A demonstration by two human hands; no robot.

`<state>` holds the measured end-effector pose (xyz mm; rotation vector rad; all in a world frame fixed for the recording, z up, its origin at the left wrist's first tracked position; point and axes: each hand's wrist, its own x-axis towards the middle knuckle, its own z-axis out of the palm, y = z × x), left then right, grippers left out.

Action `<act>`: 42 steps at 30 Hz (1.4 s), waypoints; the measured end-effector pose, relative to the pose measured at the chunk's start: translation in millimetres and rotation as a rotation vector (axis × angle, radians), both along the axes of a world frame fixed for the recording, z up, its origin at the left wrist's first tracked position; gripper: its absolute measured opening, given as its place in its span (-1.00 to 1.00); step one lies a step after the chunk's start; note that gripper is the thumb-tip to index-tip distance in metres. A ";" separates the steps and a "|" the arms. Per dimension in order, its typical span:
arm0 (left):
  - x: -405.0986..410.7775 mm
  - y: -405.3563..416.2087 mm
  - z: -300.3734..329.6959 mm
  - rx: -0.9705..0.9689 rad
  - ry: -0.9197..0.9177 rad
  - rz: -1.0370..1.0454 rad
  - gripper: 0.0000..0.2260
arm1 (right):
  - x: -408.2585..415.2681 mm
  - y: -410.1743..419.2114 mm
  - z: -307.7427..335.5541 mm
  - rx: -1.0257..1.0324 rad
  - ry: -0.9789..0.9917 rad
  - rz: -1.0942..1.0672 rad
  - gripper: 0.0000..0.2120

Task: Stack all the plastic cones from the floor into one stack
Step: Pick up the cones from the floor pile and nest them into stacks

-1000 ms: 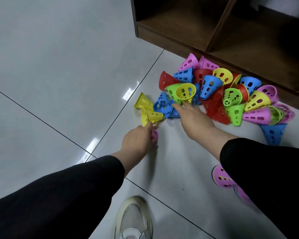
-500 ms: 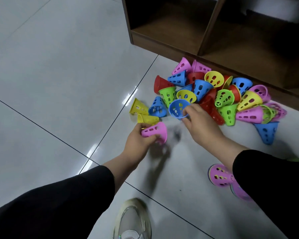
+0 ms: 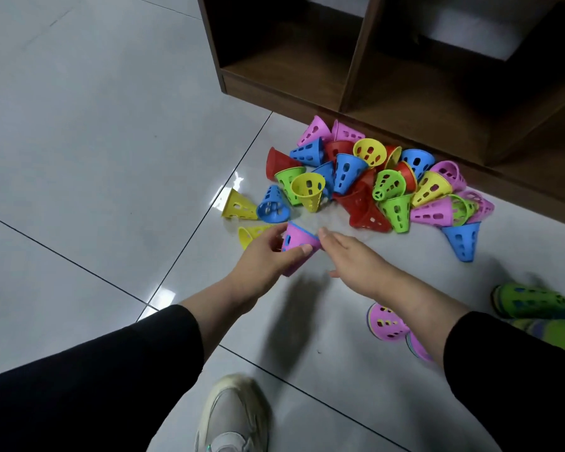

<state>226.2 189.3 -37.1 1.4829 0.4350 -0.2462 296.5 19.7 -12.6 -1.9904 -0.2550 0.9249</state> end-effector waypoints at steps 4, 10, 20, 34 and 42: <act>2.5 5.6 -1.3 0.067 0.030 -0.009 -0.58 | 2.4 5.2 -2.2 -0.025 -0.070 0.193 -0.62; -6.2 27.3 -8.6 0.172 0.072 0.103 -0.45 | 60.7 25.2 -21.7 -0.336 -0.703 0.292 -0.59; 0.1 55.7 -12.2 0.351 0.046 0.113 -0.33 | 102.5 55.5 -44.8 -0.445 -0.781 0.251 -0.89; 6.6 35.6 -2.3 0.475 -0.096 0.006 -0.36 | 33.0 49.4 1.9 0.078 -0.386 0.121 -0.70; 19.8 17.5 -5.6 0.371 -0.117 0.006 -0.30 | 34.6 13.8 -2.3 0.120 -0.385 0.203 -0.60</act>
